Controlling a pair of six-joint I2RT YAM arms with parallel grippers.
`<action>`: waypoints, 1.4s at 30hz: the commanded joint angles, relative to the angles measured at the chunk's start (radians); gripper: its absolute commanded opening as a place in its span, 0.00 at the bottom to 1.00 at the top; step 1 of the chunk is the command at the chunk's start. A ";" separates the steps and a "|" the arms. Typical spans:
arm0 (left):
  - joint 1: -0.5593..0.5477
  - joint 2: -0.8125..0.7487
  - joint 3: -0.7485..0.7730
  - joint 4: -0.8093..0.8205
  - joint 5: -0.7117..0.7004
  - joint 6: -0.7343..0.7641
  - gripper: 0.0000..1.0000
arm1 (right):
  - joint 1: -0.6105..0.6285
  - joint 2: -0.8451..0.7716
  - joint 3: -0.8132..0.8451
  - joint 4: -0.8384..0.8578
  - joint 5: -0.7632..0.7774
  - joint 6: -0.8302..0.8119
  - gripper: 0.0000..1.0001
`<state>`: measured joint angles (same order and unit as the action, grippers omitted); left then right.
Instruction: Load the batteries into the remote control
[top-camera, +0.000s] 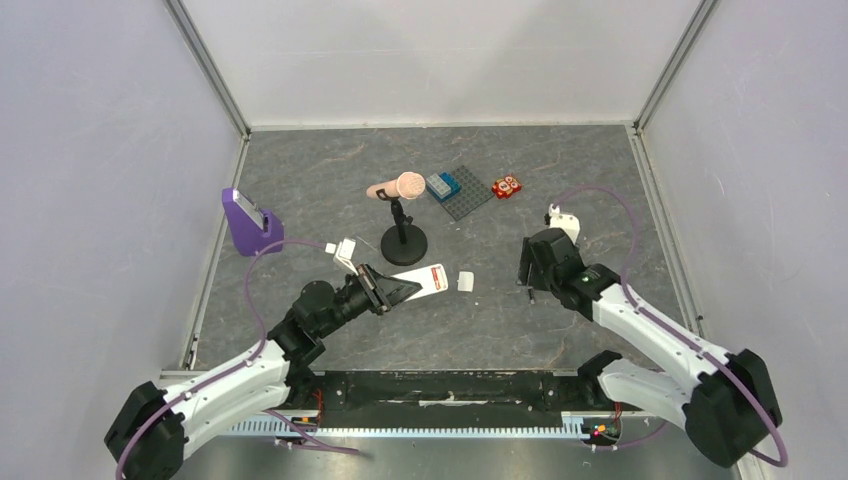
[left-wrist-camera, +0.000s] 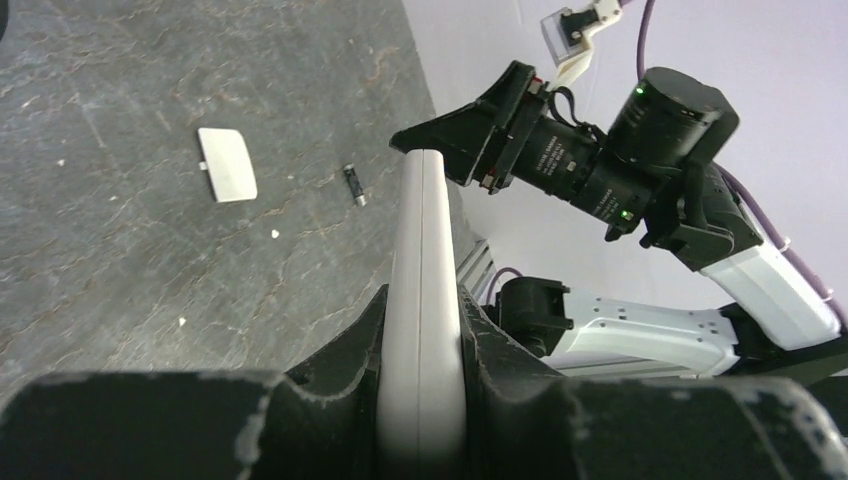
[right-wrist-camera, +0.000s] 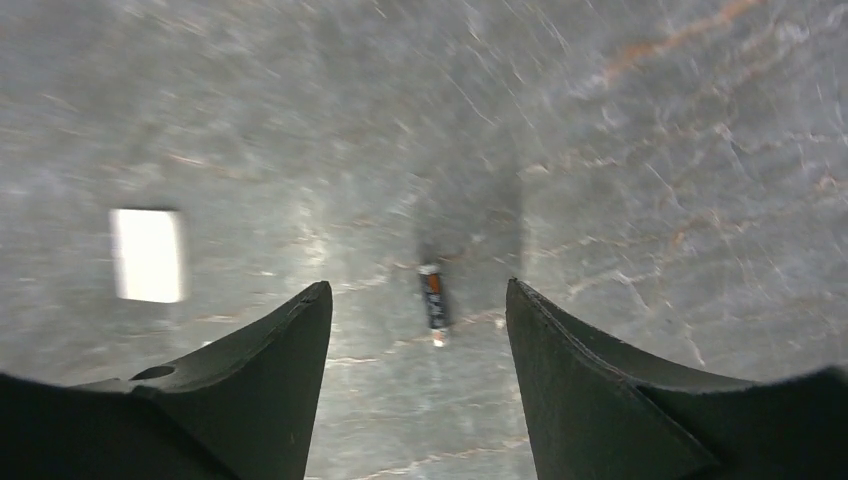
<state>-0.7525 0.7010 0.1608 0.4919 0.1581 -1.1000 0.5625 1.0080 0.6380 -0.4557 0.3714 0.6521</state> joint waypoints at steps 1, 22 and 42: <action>0.002 0.018 0.028 -0.004 -0.001 0.051 0.02 | -0.055 0.081 -0.039 -0.002 -0.020 -0.077 0.66; 0.002 0.289 0.016 0.284 0.058 0.030 0.02 | -0.105 0.216 -0.147 0.128 -0.190 -0.183 0.16; 0.004 0.074 0.044 0.034 0.020 0.141 0.02 | -0.107 -0.303 -0.227 0.696 -1.020 -0.244 0.00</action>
<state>-0.7521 0.8551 0.1707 0.5629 0.2092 -1.0298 0.4515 0.7731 0.4591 -0.0265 -0.3569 0.4000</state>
